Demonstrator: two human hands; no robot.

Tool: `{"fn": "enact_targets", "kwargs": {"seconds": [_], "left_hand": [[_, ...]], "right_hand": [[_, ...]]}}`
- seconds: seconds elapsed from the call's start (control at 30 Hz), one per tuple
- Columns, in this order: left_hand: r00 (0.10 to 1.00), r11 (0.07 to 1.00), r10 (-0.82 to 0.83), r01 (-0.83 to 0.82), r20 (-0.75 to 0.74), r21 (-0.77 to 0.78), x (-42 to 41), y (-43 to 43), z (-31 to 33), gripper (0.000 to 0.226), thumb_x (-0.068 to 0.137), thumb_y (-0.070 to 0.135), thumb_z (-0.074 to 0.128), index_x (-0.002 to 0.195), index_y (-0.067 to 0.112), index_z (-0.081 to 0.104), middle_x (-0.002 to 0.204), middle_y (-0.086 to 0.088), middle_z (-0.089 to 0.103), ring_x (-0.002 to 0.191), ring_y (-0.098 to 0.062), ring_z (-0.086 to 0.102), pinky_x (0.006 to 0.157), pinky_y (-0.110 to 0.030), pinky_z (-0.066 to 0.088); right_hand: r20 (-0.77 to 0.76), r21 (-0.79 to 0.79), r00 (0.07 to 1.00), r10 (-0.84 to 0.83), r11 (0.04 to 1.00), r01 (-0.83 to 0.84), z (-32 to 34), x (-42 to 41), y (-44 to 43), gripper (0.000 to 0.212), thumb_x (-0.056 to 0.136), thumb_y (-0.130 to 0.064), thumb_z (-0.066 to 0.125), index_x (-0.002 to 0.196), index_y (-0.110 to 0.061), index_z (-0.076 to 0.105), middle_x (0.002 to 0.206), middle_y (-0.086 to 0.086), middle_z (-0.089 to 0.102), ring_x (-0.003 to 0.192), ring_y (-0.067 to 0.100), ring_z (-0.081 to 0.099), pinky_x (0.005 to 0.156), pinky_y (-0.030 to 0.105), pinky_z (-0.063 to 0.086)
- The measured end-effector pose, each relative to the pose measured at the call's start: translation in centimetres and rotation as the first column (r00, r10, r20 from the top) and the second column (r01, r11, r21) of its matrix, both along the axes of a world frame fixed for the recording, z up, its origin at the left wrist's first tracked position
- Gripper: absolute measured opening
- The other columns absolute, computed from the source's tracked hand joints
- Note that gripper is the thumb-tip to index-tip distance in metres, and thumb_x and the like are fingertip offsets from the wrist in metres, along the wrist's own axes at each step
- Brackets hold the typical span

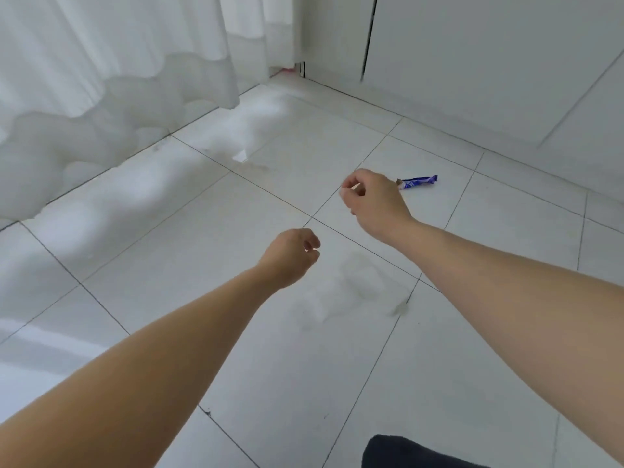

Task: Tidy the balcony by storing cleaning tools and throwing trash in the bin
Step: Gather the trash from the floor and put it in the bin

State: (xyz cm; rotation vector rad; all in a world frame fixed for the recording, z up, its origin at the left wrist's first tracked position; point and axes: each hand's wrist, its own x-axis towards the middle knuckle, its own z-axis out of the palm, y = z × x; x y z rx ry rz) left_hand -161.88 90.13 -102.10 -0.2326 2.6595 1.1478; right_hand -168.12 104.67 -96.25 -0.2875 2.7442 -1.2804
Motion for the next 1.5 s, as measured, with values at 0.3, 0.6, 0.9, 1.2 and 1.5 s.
{"fn": "enact_targets", "kwargs": {"seconds": [0.3,0.6,0.9,1.2,1.5], "left_hand": [[0.934,0.969,-0.084,0.157,0.348,-0.189,-0.8,4.3,-8.6,0.076,0.081,0.031,0.069,0.143,0.023,0.025,0.137,-0.008,0.038,0.119,-0.030,0.046,0.093,-0.043,0.047],[0.928,0.887,-0.125,0.263,0.351,-0.380,-2.1,6.7,-12.1,0.070,0.082,0.015,0.055,0.142,0.027,0.021,0.123,-0.009,0.048,0.112,-0.029,0.042,0.089,-0.036,0.040],[0.994,0.993,0.101,-0.103,-0.039,-0.062,-8.0,5.5,-4.2,0.026,0.090,0.012,0.045,0.111,0.028,0.050,0.079,0.005,0.052,0.058,-0.013,0.045,0.048,-0.024,0.035],[0.951,0.980,0.195,-0.196,-0.239,0.019,-15.9,7.7,0.6,0.025,0.088,0.012,0.052,0.108,0.027,0.052,0.083,0.012,0.054,0.069,-0.011,0.052,0.053,-0.023,0.041],[0.942,0.972,0.215,-0.233,-0.260,-0.042,-18.1,9.0,-0.5,0.026,0.088,0.016,0.053,0.107,0.033,0.051,0.092,0.016,0.057,0.081,-0.006,0.056,0.053,-0.014,0.040]], "right_hand": [[0.168,0.032,0.986,0.017,0.999,-0.022,-6.9,-1.8,5.9,0.014,0.093,-0.023,0.051,0.100,-0.014,0.058,0.080,0.001,0.058,0.070,0.021,0.054,0.061,0.027,0.045],[0.260,0.006,0.966,0.005,1.000,-0.007,-11.7,-3.0,7.9,0.015,0.094,-0.024,0.051,0.105,-0.015,0.057,0.075,-0.004,0.054,0.066,0.016,0.052,0.054,0.023,0.040],[0.140,0.055,0.985,-0.106,0.994,0.099,-11.8,-10.7,7.8,0.022,0.095,-0.019,0.046,0.113,-0.009,0.057,0.091,0.005,0.061,0.082,0.022,0.055,0.071,0.030,0.046],[0.031,0.424,0.997,-0.066,0.904,0.047,-15.3,-21.9,11.9,0.033,0.096,-0.014,0.040,0.127,-0.007,0.051,0.130,0.013,0.049,0.118,0.032,0.045,0.090,0.037,0.041],[0.153,0.690,0.987,0.042,0.710,-0.137,-19.6,-27.6,13.9,0.064,0.087,-0.004,0.040,0.146,-0.018,0.020,0.142,0.006,0.035,0.128,0.040,0.029,0.098,0.040,0.036]]}}
